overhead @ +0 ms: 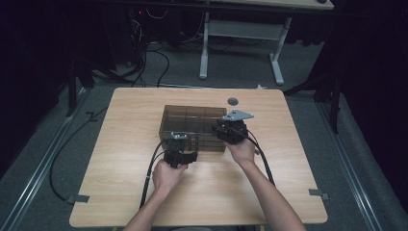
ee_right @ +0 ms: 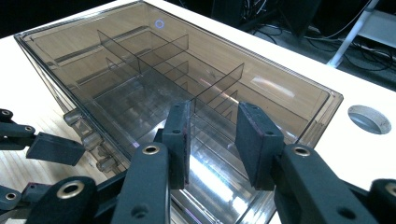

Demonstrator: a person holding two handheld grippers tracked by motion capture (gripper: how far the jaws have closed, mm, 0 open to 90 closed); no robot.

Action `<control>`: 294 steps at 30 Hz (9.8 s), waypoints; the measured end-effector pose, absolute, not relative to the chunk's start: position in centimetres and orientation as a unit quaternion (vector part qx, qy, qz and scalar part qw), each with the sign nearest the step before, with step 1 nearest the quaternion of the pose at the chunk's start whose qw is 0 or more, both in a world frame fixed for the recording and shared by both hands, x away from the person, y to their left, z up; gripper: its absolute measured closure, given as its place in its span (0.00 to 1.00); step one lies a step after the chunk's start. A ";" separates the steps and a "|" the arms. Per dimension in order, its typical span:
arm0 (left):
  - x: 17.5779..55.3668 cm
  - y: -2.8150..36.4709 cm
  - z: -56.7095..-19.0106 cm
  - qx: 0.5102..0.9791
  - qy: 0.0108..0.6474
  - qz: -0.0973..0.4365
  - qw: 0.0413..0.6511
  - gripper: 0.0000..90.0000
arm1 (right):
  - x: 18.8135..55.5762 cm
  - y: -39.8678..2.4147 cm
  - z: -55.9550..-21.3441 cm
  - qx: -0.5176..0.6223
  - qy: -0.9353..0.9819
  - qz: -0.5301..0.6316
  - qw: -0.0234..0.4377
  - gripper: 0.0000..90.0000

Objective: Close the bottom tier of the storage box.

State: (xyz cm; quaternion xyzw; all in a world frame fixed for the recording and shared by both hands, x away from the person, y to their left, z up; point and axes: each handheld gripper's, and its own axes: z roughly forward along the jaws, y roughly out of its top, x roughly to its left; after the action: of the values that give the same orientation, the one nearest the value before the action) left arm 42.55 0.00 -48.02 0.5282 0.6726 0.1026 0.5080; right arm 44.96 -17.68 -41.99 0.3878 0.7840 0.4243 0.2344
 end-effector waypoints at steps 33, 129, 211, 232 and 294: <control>43.9 -1.4 -48.3 0.527 0.700 0.100 0.472 0.47 | 44.9 -17.7 -42.0 0.389 0.783 0.425 0.237 0.74; 44.8 -1.7 -48.4 0.509 0.734 0.084 0.441 0.63 | 44.8 -17.5 -42.0 0.391 0.781 0.424 0.239 0.75; 42.9 -1.3 -48.5 0.514 0.735 0.077 0.437 0.54 | 44.9 -17.4 -42.0 0.392 0.781 0.424 0.239 0.75; 41.7 1.0 -47.8 0.524 0.715 0.097 0.453 0.43 | 44.9 -17.4 -42.0 0.395 0.780 0.423 0.237 0.75; 40.5 10.0 -47.6 0.584 0.591 0.152 0.535 0.44 | 39.8 -21.6 -41.8 0.428 0.777 0.404 0.225 0.71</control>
State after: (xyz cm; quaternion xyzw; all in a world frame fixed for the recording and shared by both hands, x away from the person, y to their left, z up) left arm 40.50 9.98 -47.56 0.5842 0.5912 0.1516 0.5350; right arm 39.78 -21.57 -41.83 0.4275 0.7768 0.4040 0.2250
